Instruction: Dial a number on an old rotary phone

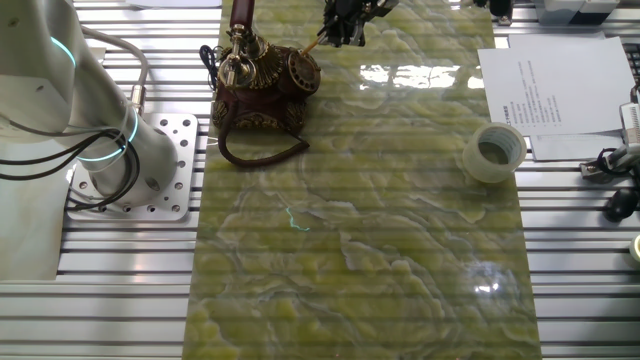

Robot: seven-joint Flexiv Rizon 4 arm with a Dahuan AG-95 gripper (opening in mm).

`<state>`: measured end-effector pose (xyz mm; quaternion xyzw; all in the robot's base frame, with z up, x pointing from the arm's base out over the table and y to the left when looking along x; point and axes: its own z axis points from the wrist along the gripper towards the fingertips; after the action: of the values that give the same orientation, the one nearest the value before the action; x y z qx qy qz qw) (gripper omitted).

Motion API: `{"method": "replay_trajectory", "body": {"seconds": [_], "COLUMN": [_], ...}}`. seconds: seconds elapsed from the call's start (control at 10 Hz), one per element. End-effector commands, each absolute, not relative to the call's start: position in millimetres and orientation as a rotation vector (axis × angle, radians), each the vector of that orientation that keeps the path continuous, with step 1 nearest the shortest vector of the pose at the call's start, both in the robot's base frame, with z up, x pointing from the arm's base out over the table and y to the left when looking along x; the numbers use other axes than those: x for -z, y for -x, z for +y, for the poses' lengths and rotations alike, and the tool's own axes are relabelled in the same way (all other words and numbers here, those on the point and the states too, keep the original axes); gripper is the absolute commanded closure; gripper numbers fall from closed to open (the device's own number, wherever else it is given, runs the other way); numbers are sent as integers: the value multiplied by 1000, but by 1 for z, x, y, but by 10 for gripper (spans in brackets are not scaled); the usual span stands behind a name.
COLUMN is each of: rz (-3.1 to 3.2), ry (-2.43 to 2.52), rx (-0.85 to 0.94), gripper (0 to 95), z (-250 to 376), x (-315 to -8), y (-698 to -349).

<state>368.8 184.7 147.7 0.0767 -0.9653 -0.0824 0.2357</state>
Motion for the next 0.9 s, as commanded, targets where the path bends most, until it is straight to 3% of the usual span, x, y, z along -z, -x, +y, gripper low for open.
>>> {"method": "replay_trajectory", "body": {"seconds": [0.1,0.9], "rz": [-2651,-2655], "ry": [-211,-203], "rx": [223,217], "gripper": [950,950], "z": [184,186], "x": [-148,-144], "y": [-369,-372]}}
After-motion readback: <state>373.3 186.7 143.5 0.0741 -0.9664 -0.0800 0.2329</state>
